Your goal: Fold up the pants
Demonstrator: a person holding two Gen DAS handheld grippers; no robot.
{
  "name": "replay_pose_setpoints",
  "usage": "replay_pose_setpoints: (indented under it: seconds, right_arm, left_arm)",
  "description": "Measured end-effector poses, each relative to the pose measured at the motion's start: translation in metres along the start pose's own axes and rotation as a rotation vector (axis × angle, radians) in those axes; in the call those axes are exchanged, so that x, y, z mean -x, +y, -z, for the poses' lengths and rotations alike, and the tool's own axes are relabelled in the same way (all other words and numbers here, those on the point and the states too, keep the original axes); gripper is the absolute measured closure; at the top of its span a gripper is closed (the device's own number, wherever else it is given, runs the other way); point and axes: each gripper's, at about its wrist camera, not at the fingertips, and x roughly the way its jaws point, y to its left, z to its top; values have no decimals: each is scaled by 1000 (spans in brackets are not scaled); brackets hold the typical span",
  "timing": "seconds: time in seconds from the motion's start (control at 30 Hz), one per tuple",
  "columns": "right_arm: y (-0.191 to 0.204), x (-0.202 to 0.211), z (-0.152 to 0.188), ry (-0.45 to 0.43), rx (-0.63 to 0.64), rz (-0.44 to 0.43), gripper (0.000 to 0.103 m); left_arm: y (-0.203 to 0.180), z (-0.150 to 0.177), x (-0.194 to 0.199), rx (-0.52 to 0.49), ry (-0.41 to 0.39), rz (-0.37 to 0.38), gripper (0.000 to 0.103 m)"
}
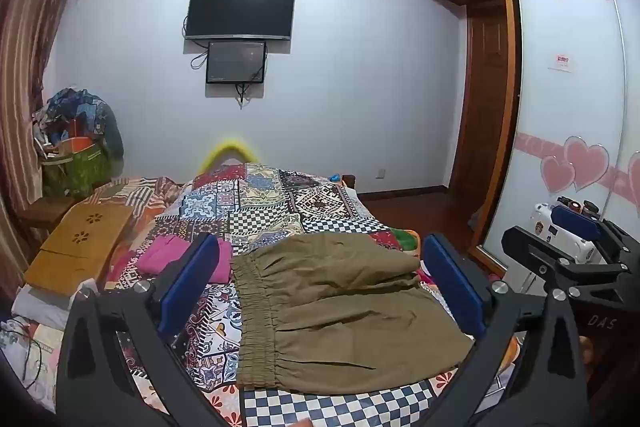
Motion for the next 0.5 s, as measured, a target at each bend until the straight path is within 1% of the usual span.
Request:
replay_pose_setpoints:
  seconds: [0.13, 0.23, 0.33, 0.5]
  right_arm:
    - [-1, -1, 1, 1, -4, -1, 0]
    - [-1, -1, 1, 0, -3, 0, 0]
    - [-2, -2, 1, 1, -7, -1, 0]
    - [-3, -2, 2, 4, -9, -2, 0]
  left_arm:
    - [-2, -1, -3, 3, 9, 1, 0]
    - [-1, 2, 1, 14, -8, 8, 0]
    - [2, 2, 0, 11, 7, 24, 0]
    - [0, 1, -3, -1, 19, 23, 0]
